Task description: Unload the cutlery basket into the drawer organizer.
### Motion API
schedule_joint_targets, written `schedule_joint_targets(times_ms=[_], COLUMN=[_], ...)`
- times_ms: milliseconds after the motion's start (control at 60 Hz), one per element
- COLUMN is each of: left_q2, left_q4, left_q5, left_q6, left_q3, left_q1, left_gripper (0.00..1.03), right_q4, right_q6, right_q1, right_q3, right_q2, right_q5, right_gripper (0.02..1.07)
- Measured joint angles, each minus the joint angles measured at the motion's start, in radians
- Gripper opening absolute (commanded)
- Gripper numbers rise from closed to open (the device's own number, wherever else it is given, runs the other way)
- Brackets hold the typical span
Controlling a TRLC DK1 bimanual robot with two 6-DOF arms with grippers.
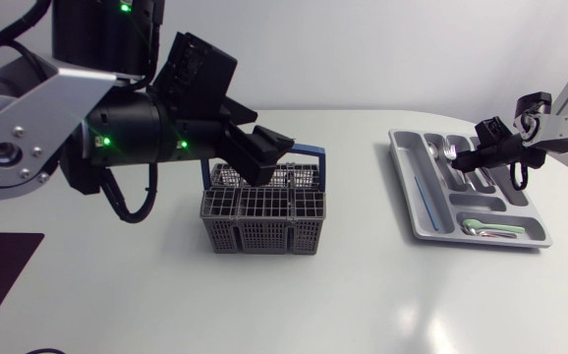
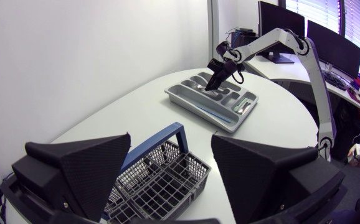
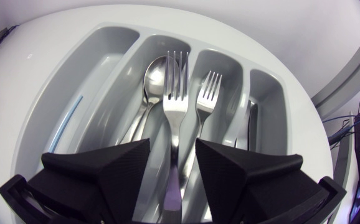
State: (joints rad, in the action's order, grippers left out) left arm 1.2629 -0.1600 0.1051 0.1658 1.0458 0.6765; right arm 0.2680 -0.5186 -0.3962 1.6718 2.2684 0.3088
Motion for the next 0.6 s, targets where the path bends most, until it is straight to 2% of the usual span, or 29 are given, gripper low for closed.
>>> schedule_joint_targets(times_ms=[200,367,600], left_q2=[0.0,0.0,0.0], left_q4=[0.0,0.0,0.0], left_q5=[0.0,0.0,0.0], left_q6=[0.0,0.0,0.0], left_q3=[0.0,0.0,0.0], left_q1=[0.0,0.0,0.0], left_gripper=[0.98,0.98,0.98], right_q4=[-0.003,-0.002,0.005], right_q6=[-0.003,-0.006,-0.012], right_q1=[0.0,0.0,0.0], right_q3=[0.008,0.029,0.042], right_q2=[0.0,0.006,0.027], right_q5=[-0.005,-0.019,-0.019], right_gripper=[0.56,0.42,0.38])
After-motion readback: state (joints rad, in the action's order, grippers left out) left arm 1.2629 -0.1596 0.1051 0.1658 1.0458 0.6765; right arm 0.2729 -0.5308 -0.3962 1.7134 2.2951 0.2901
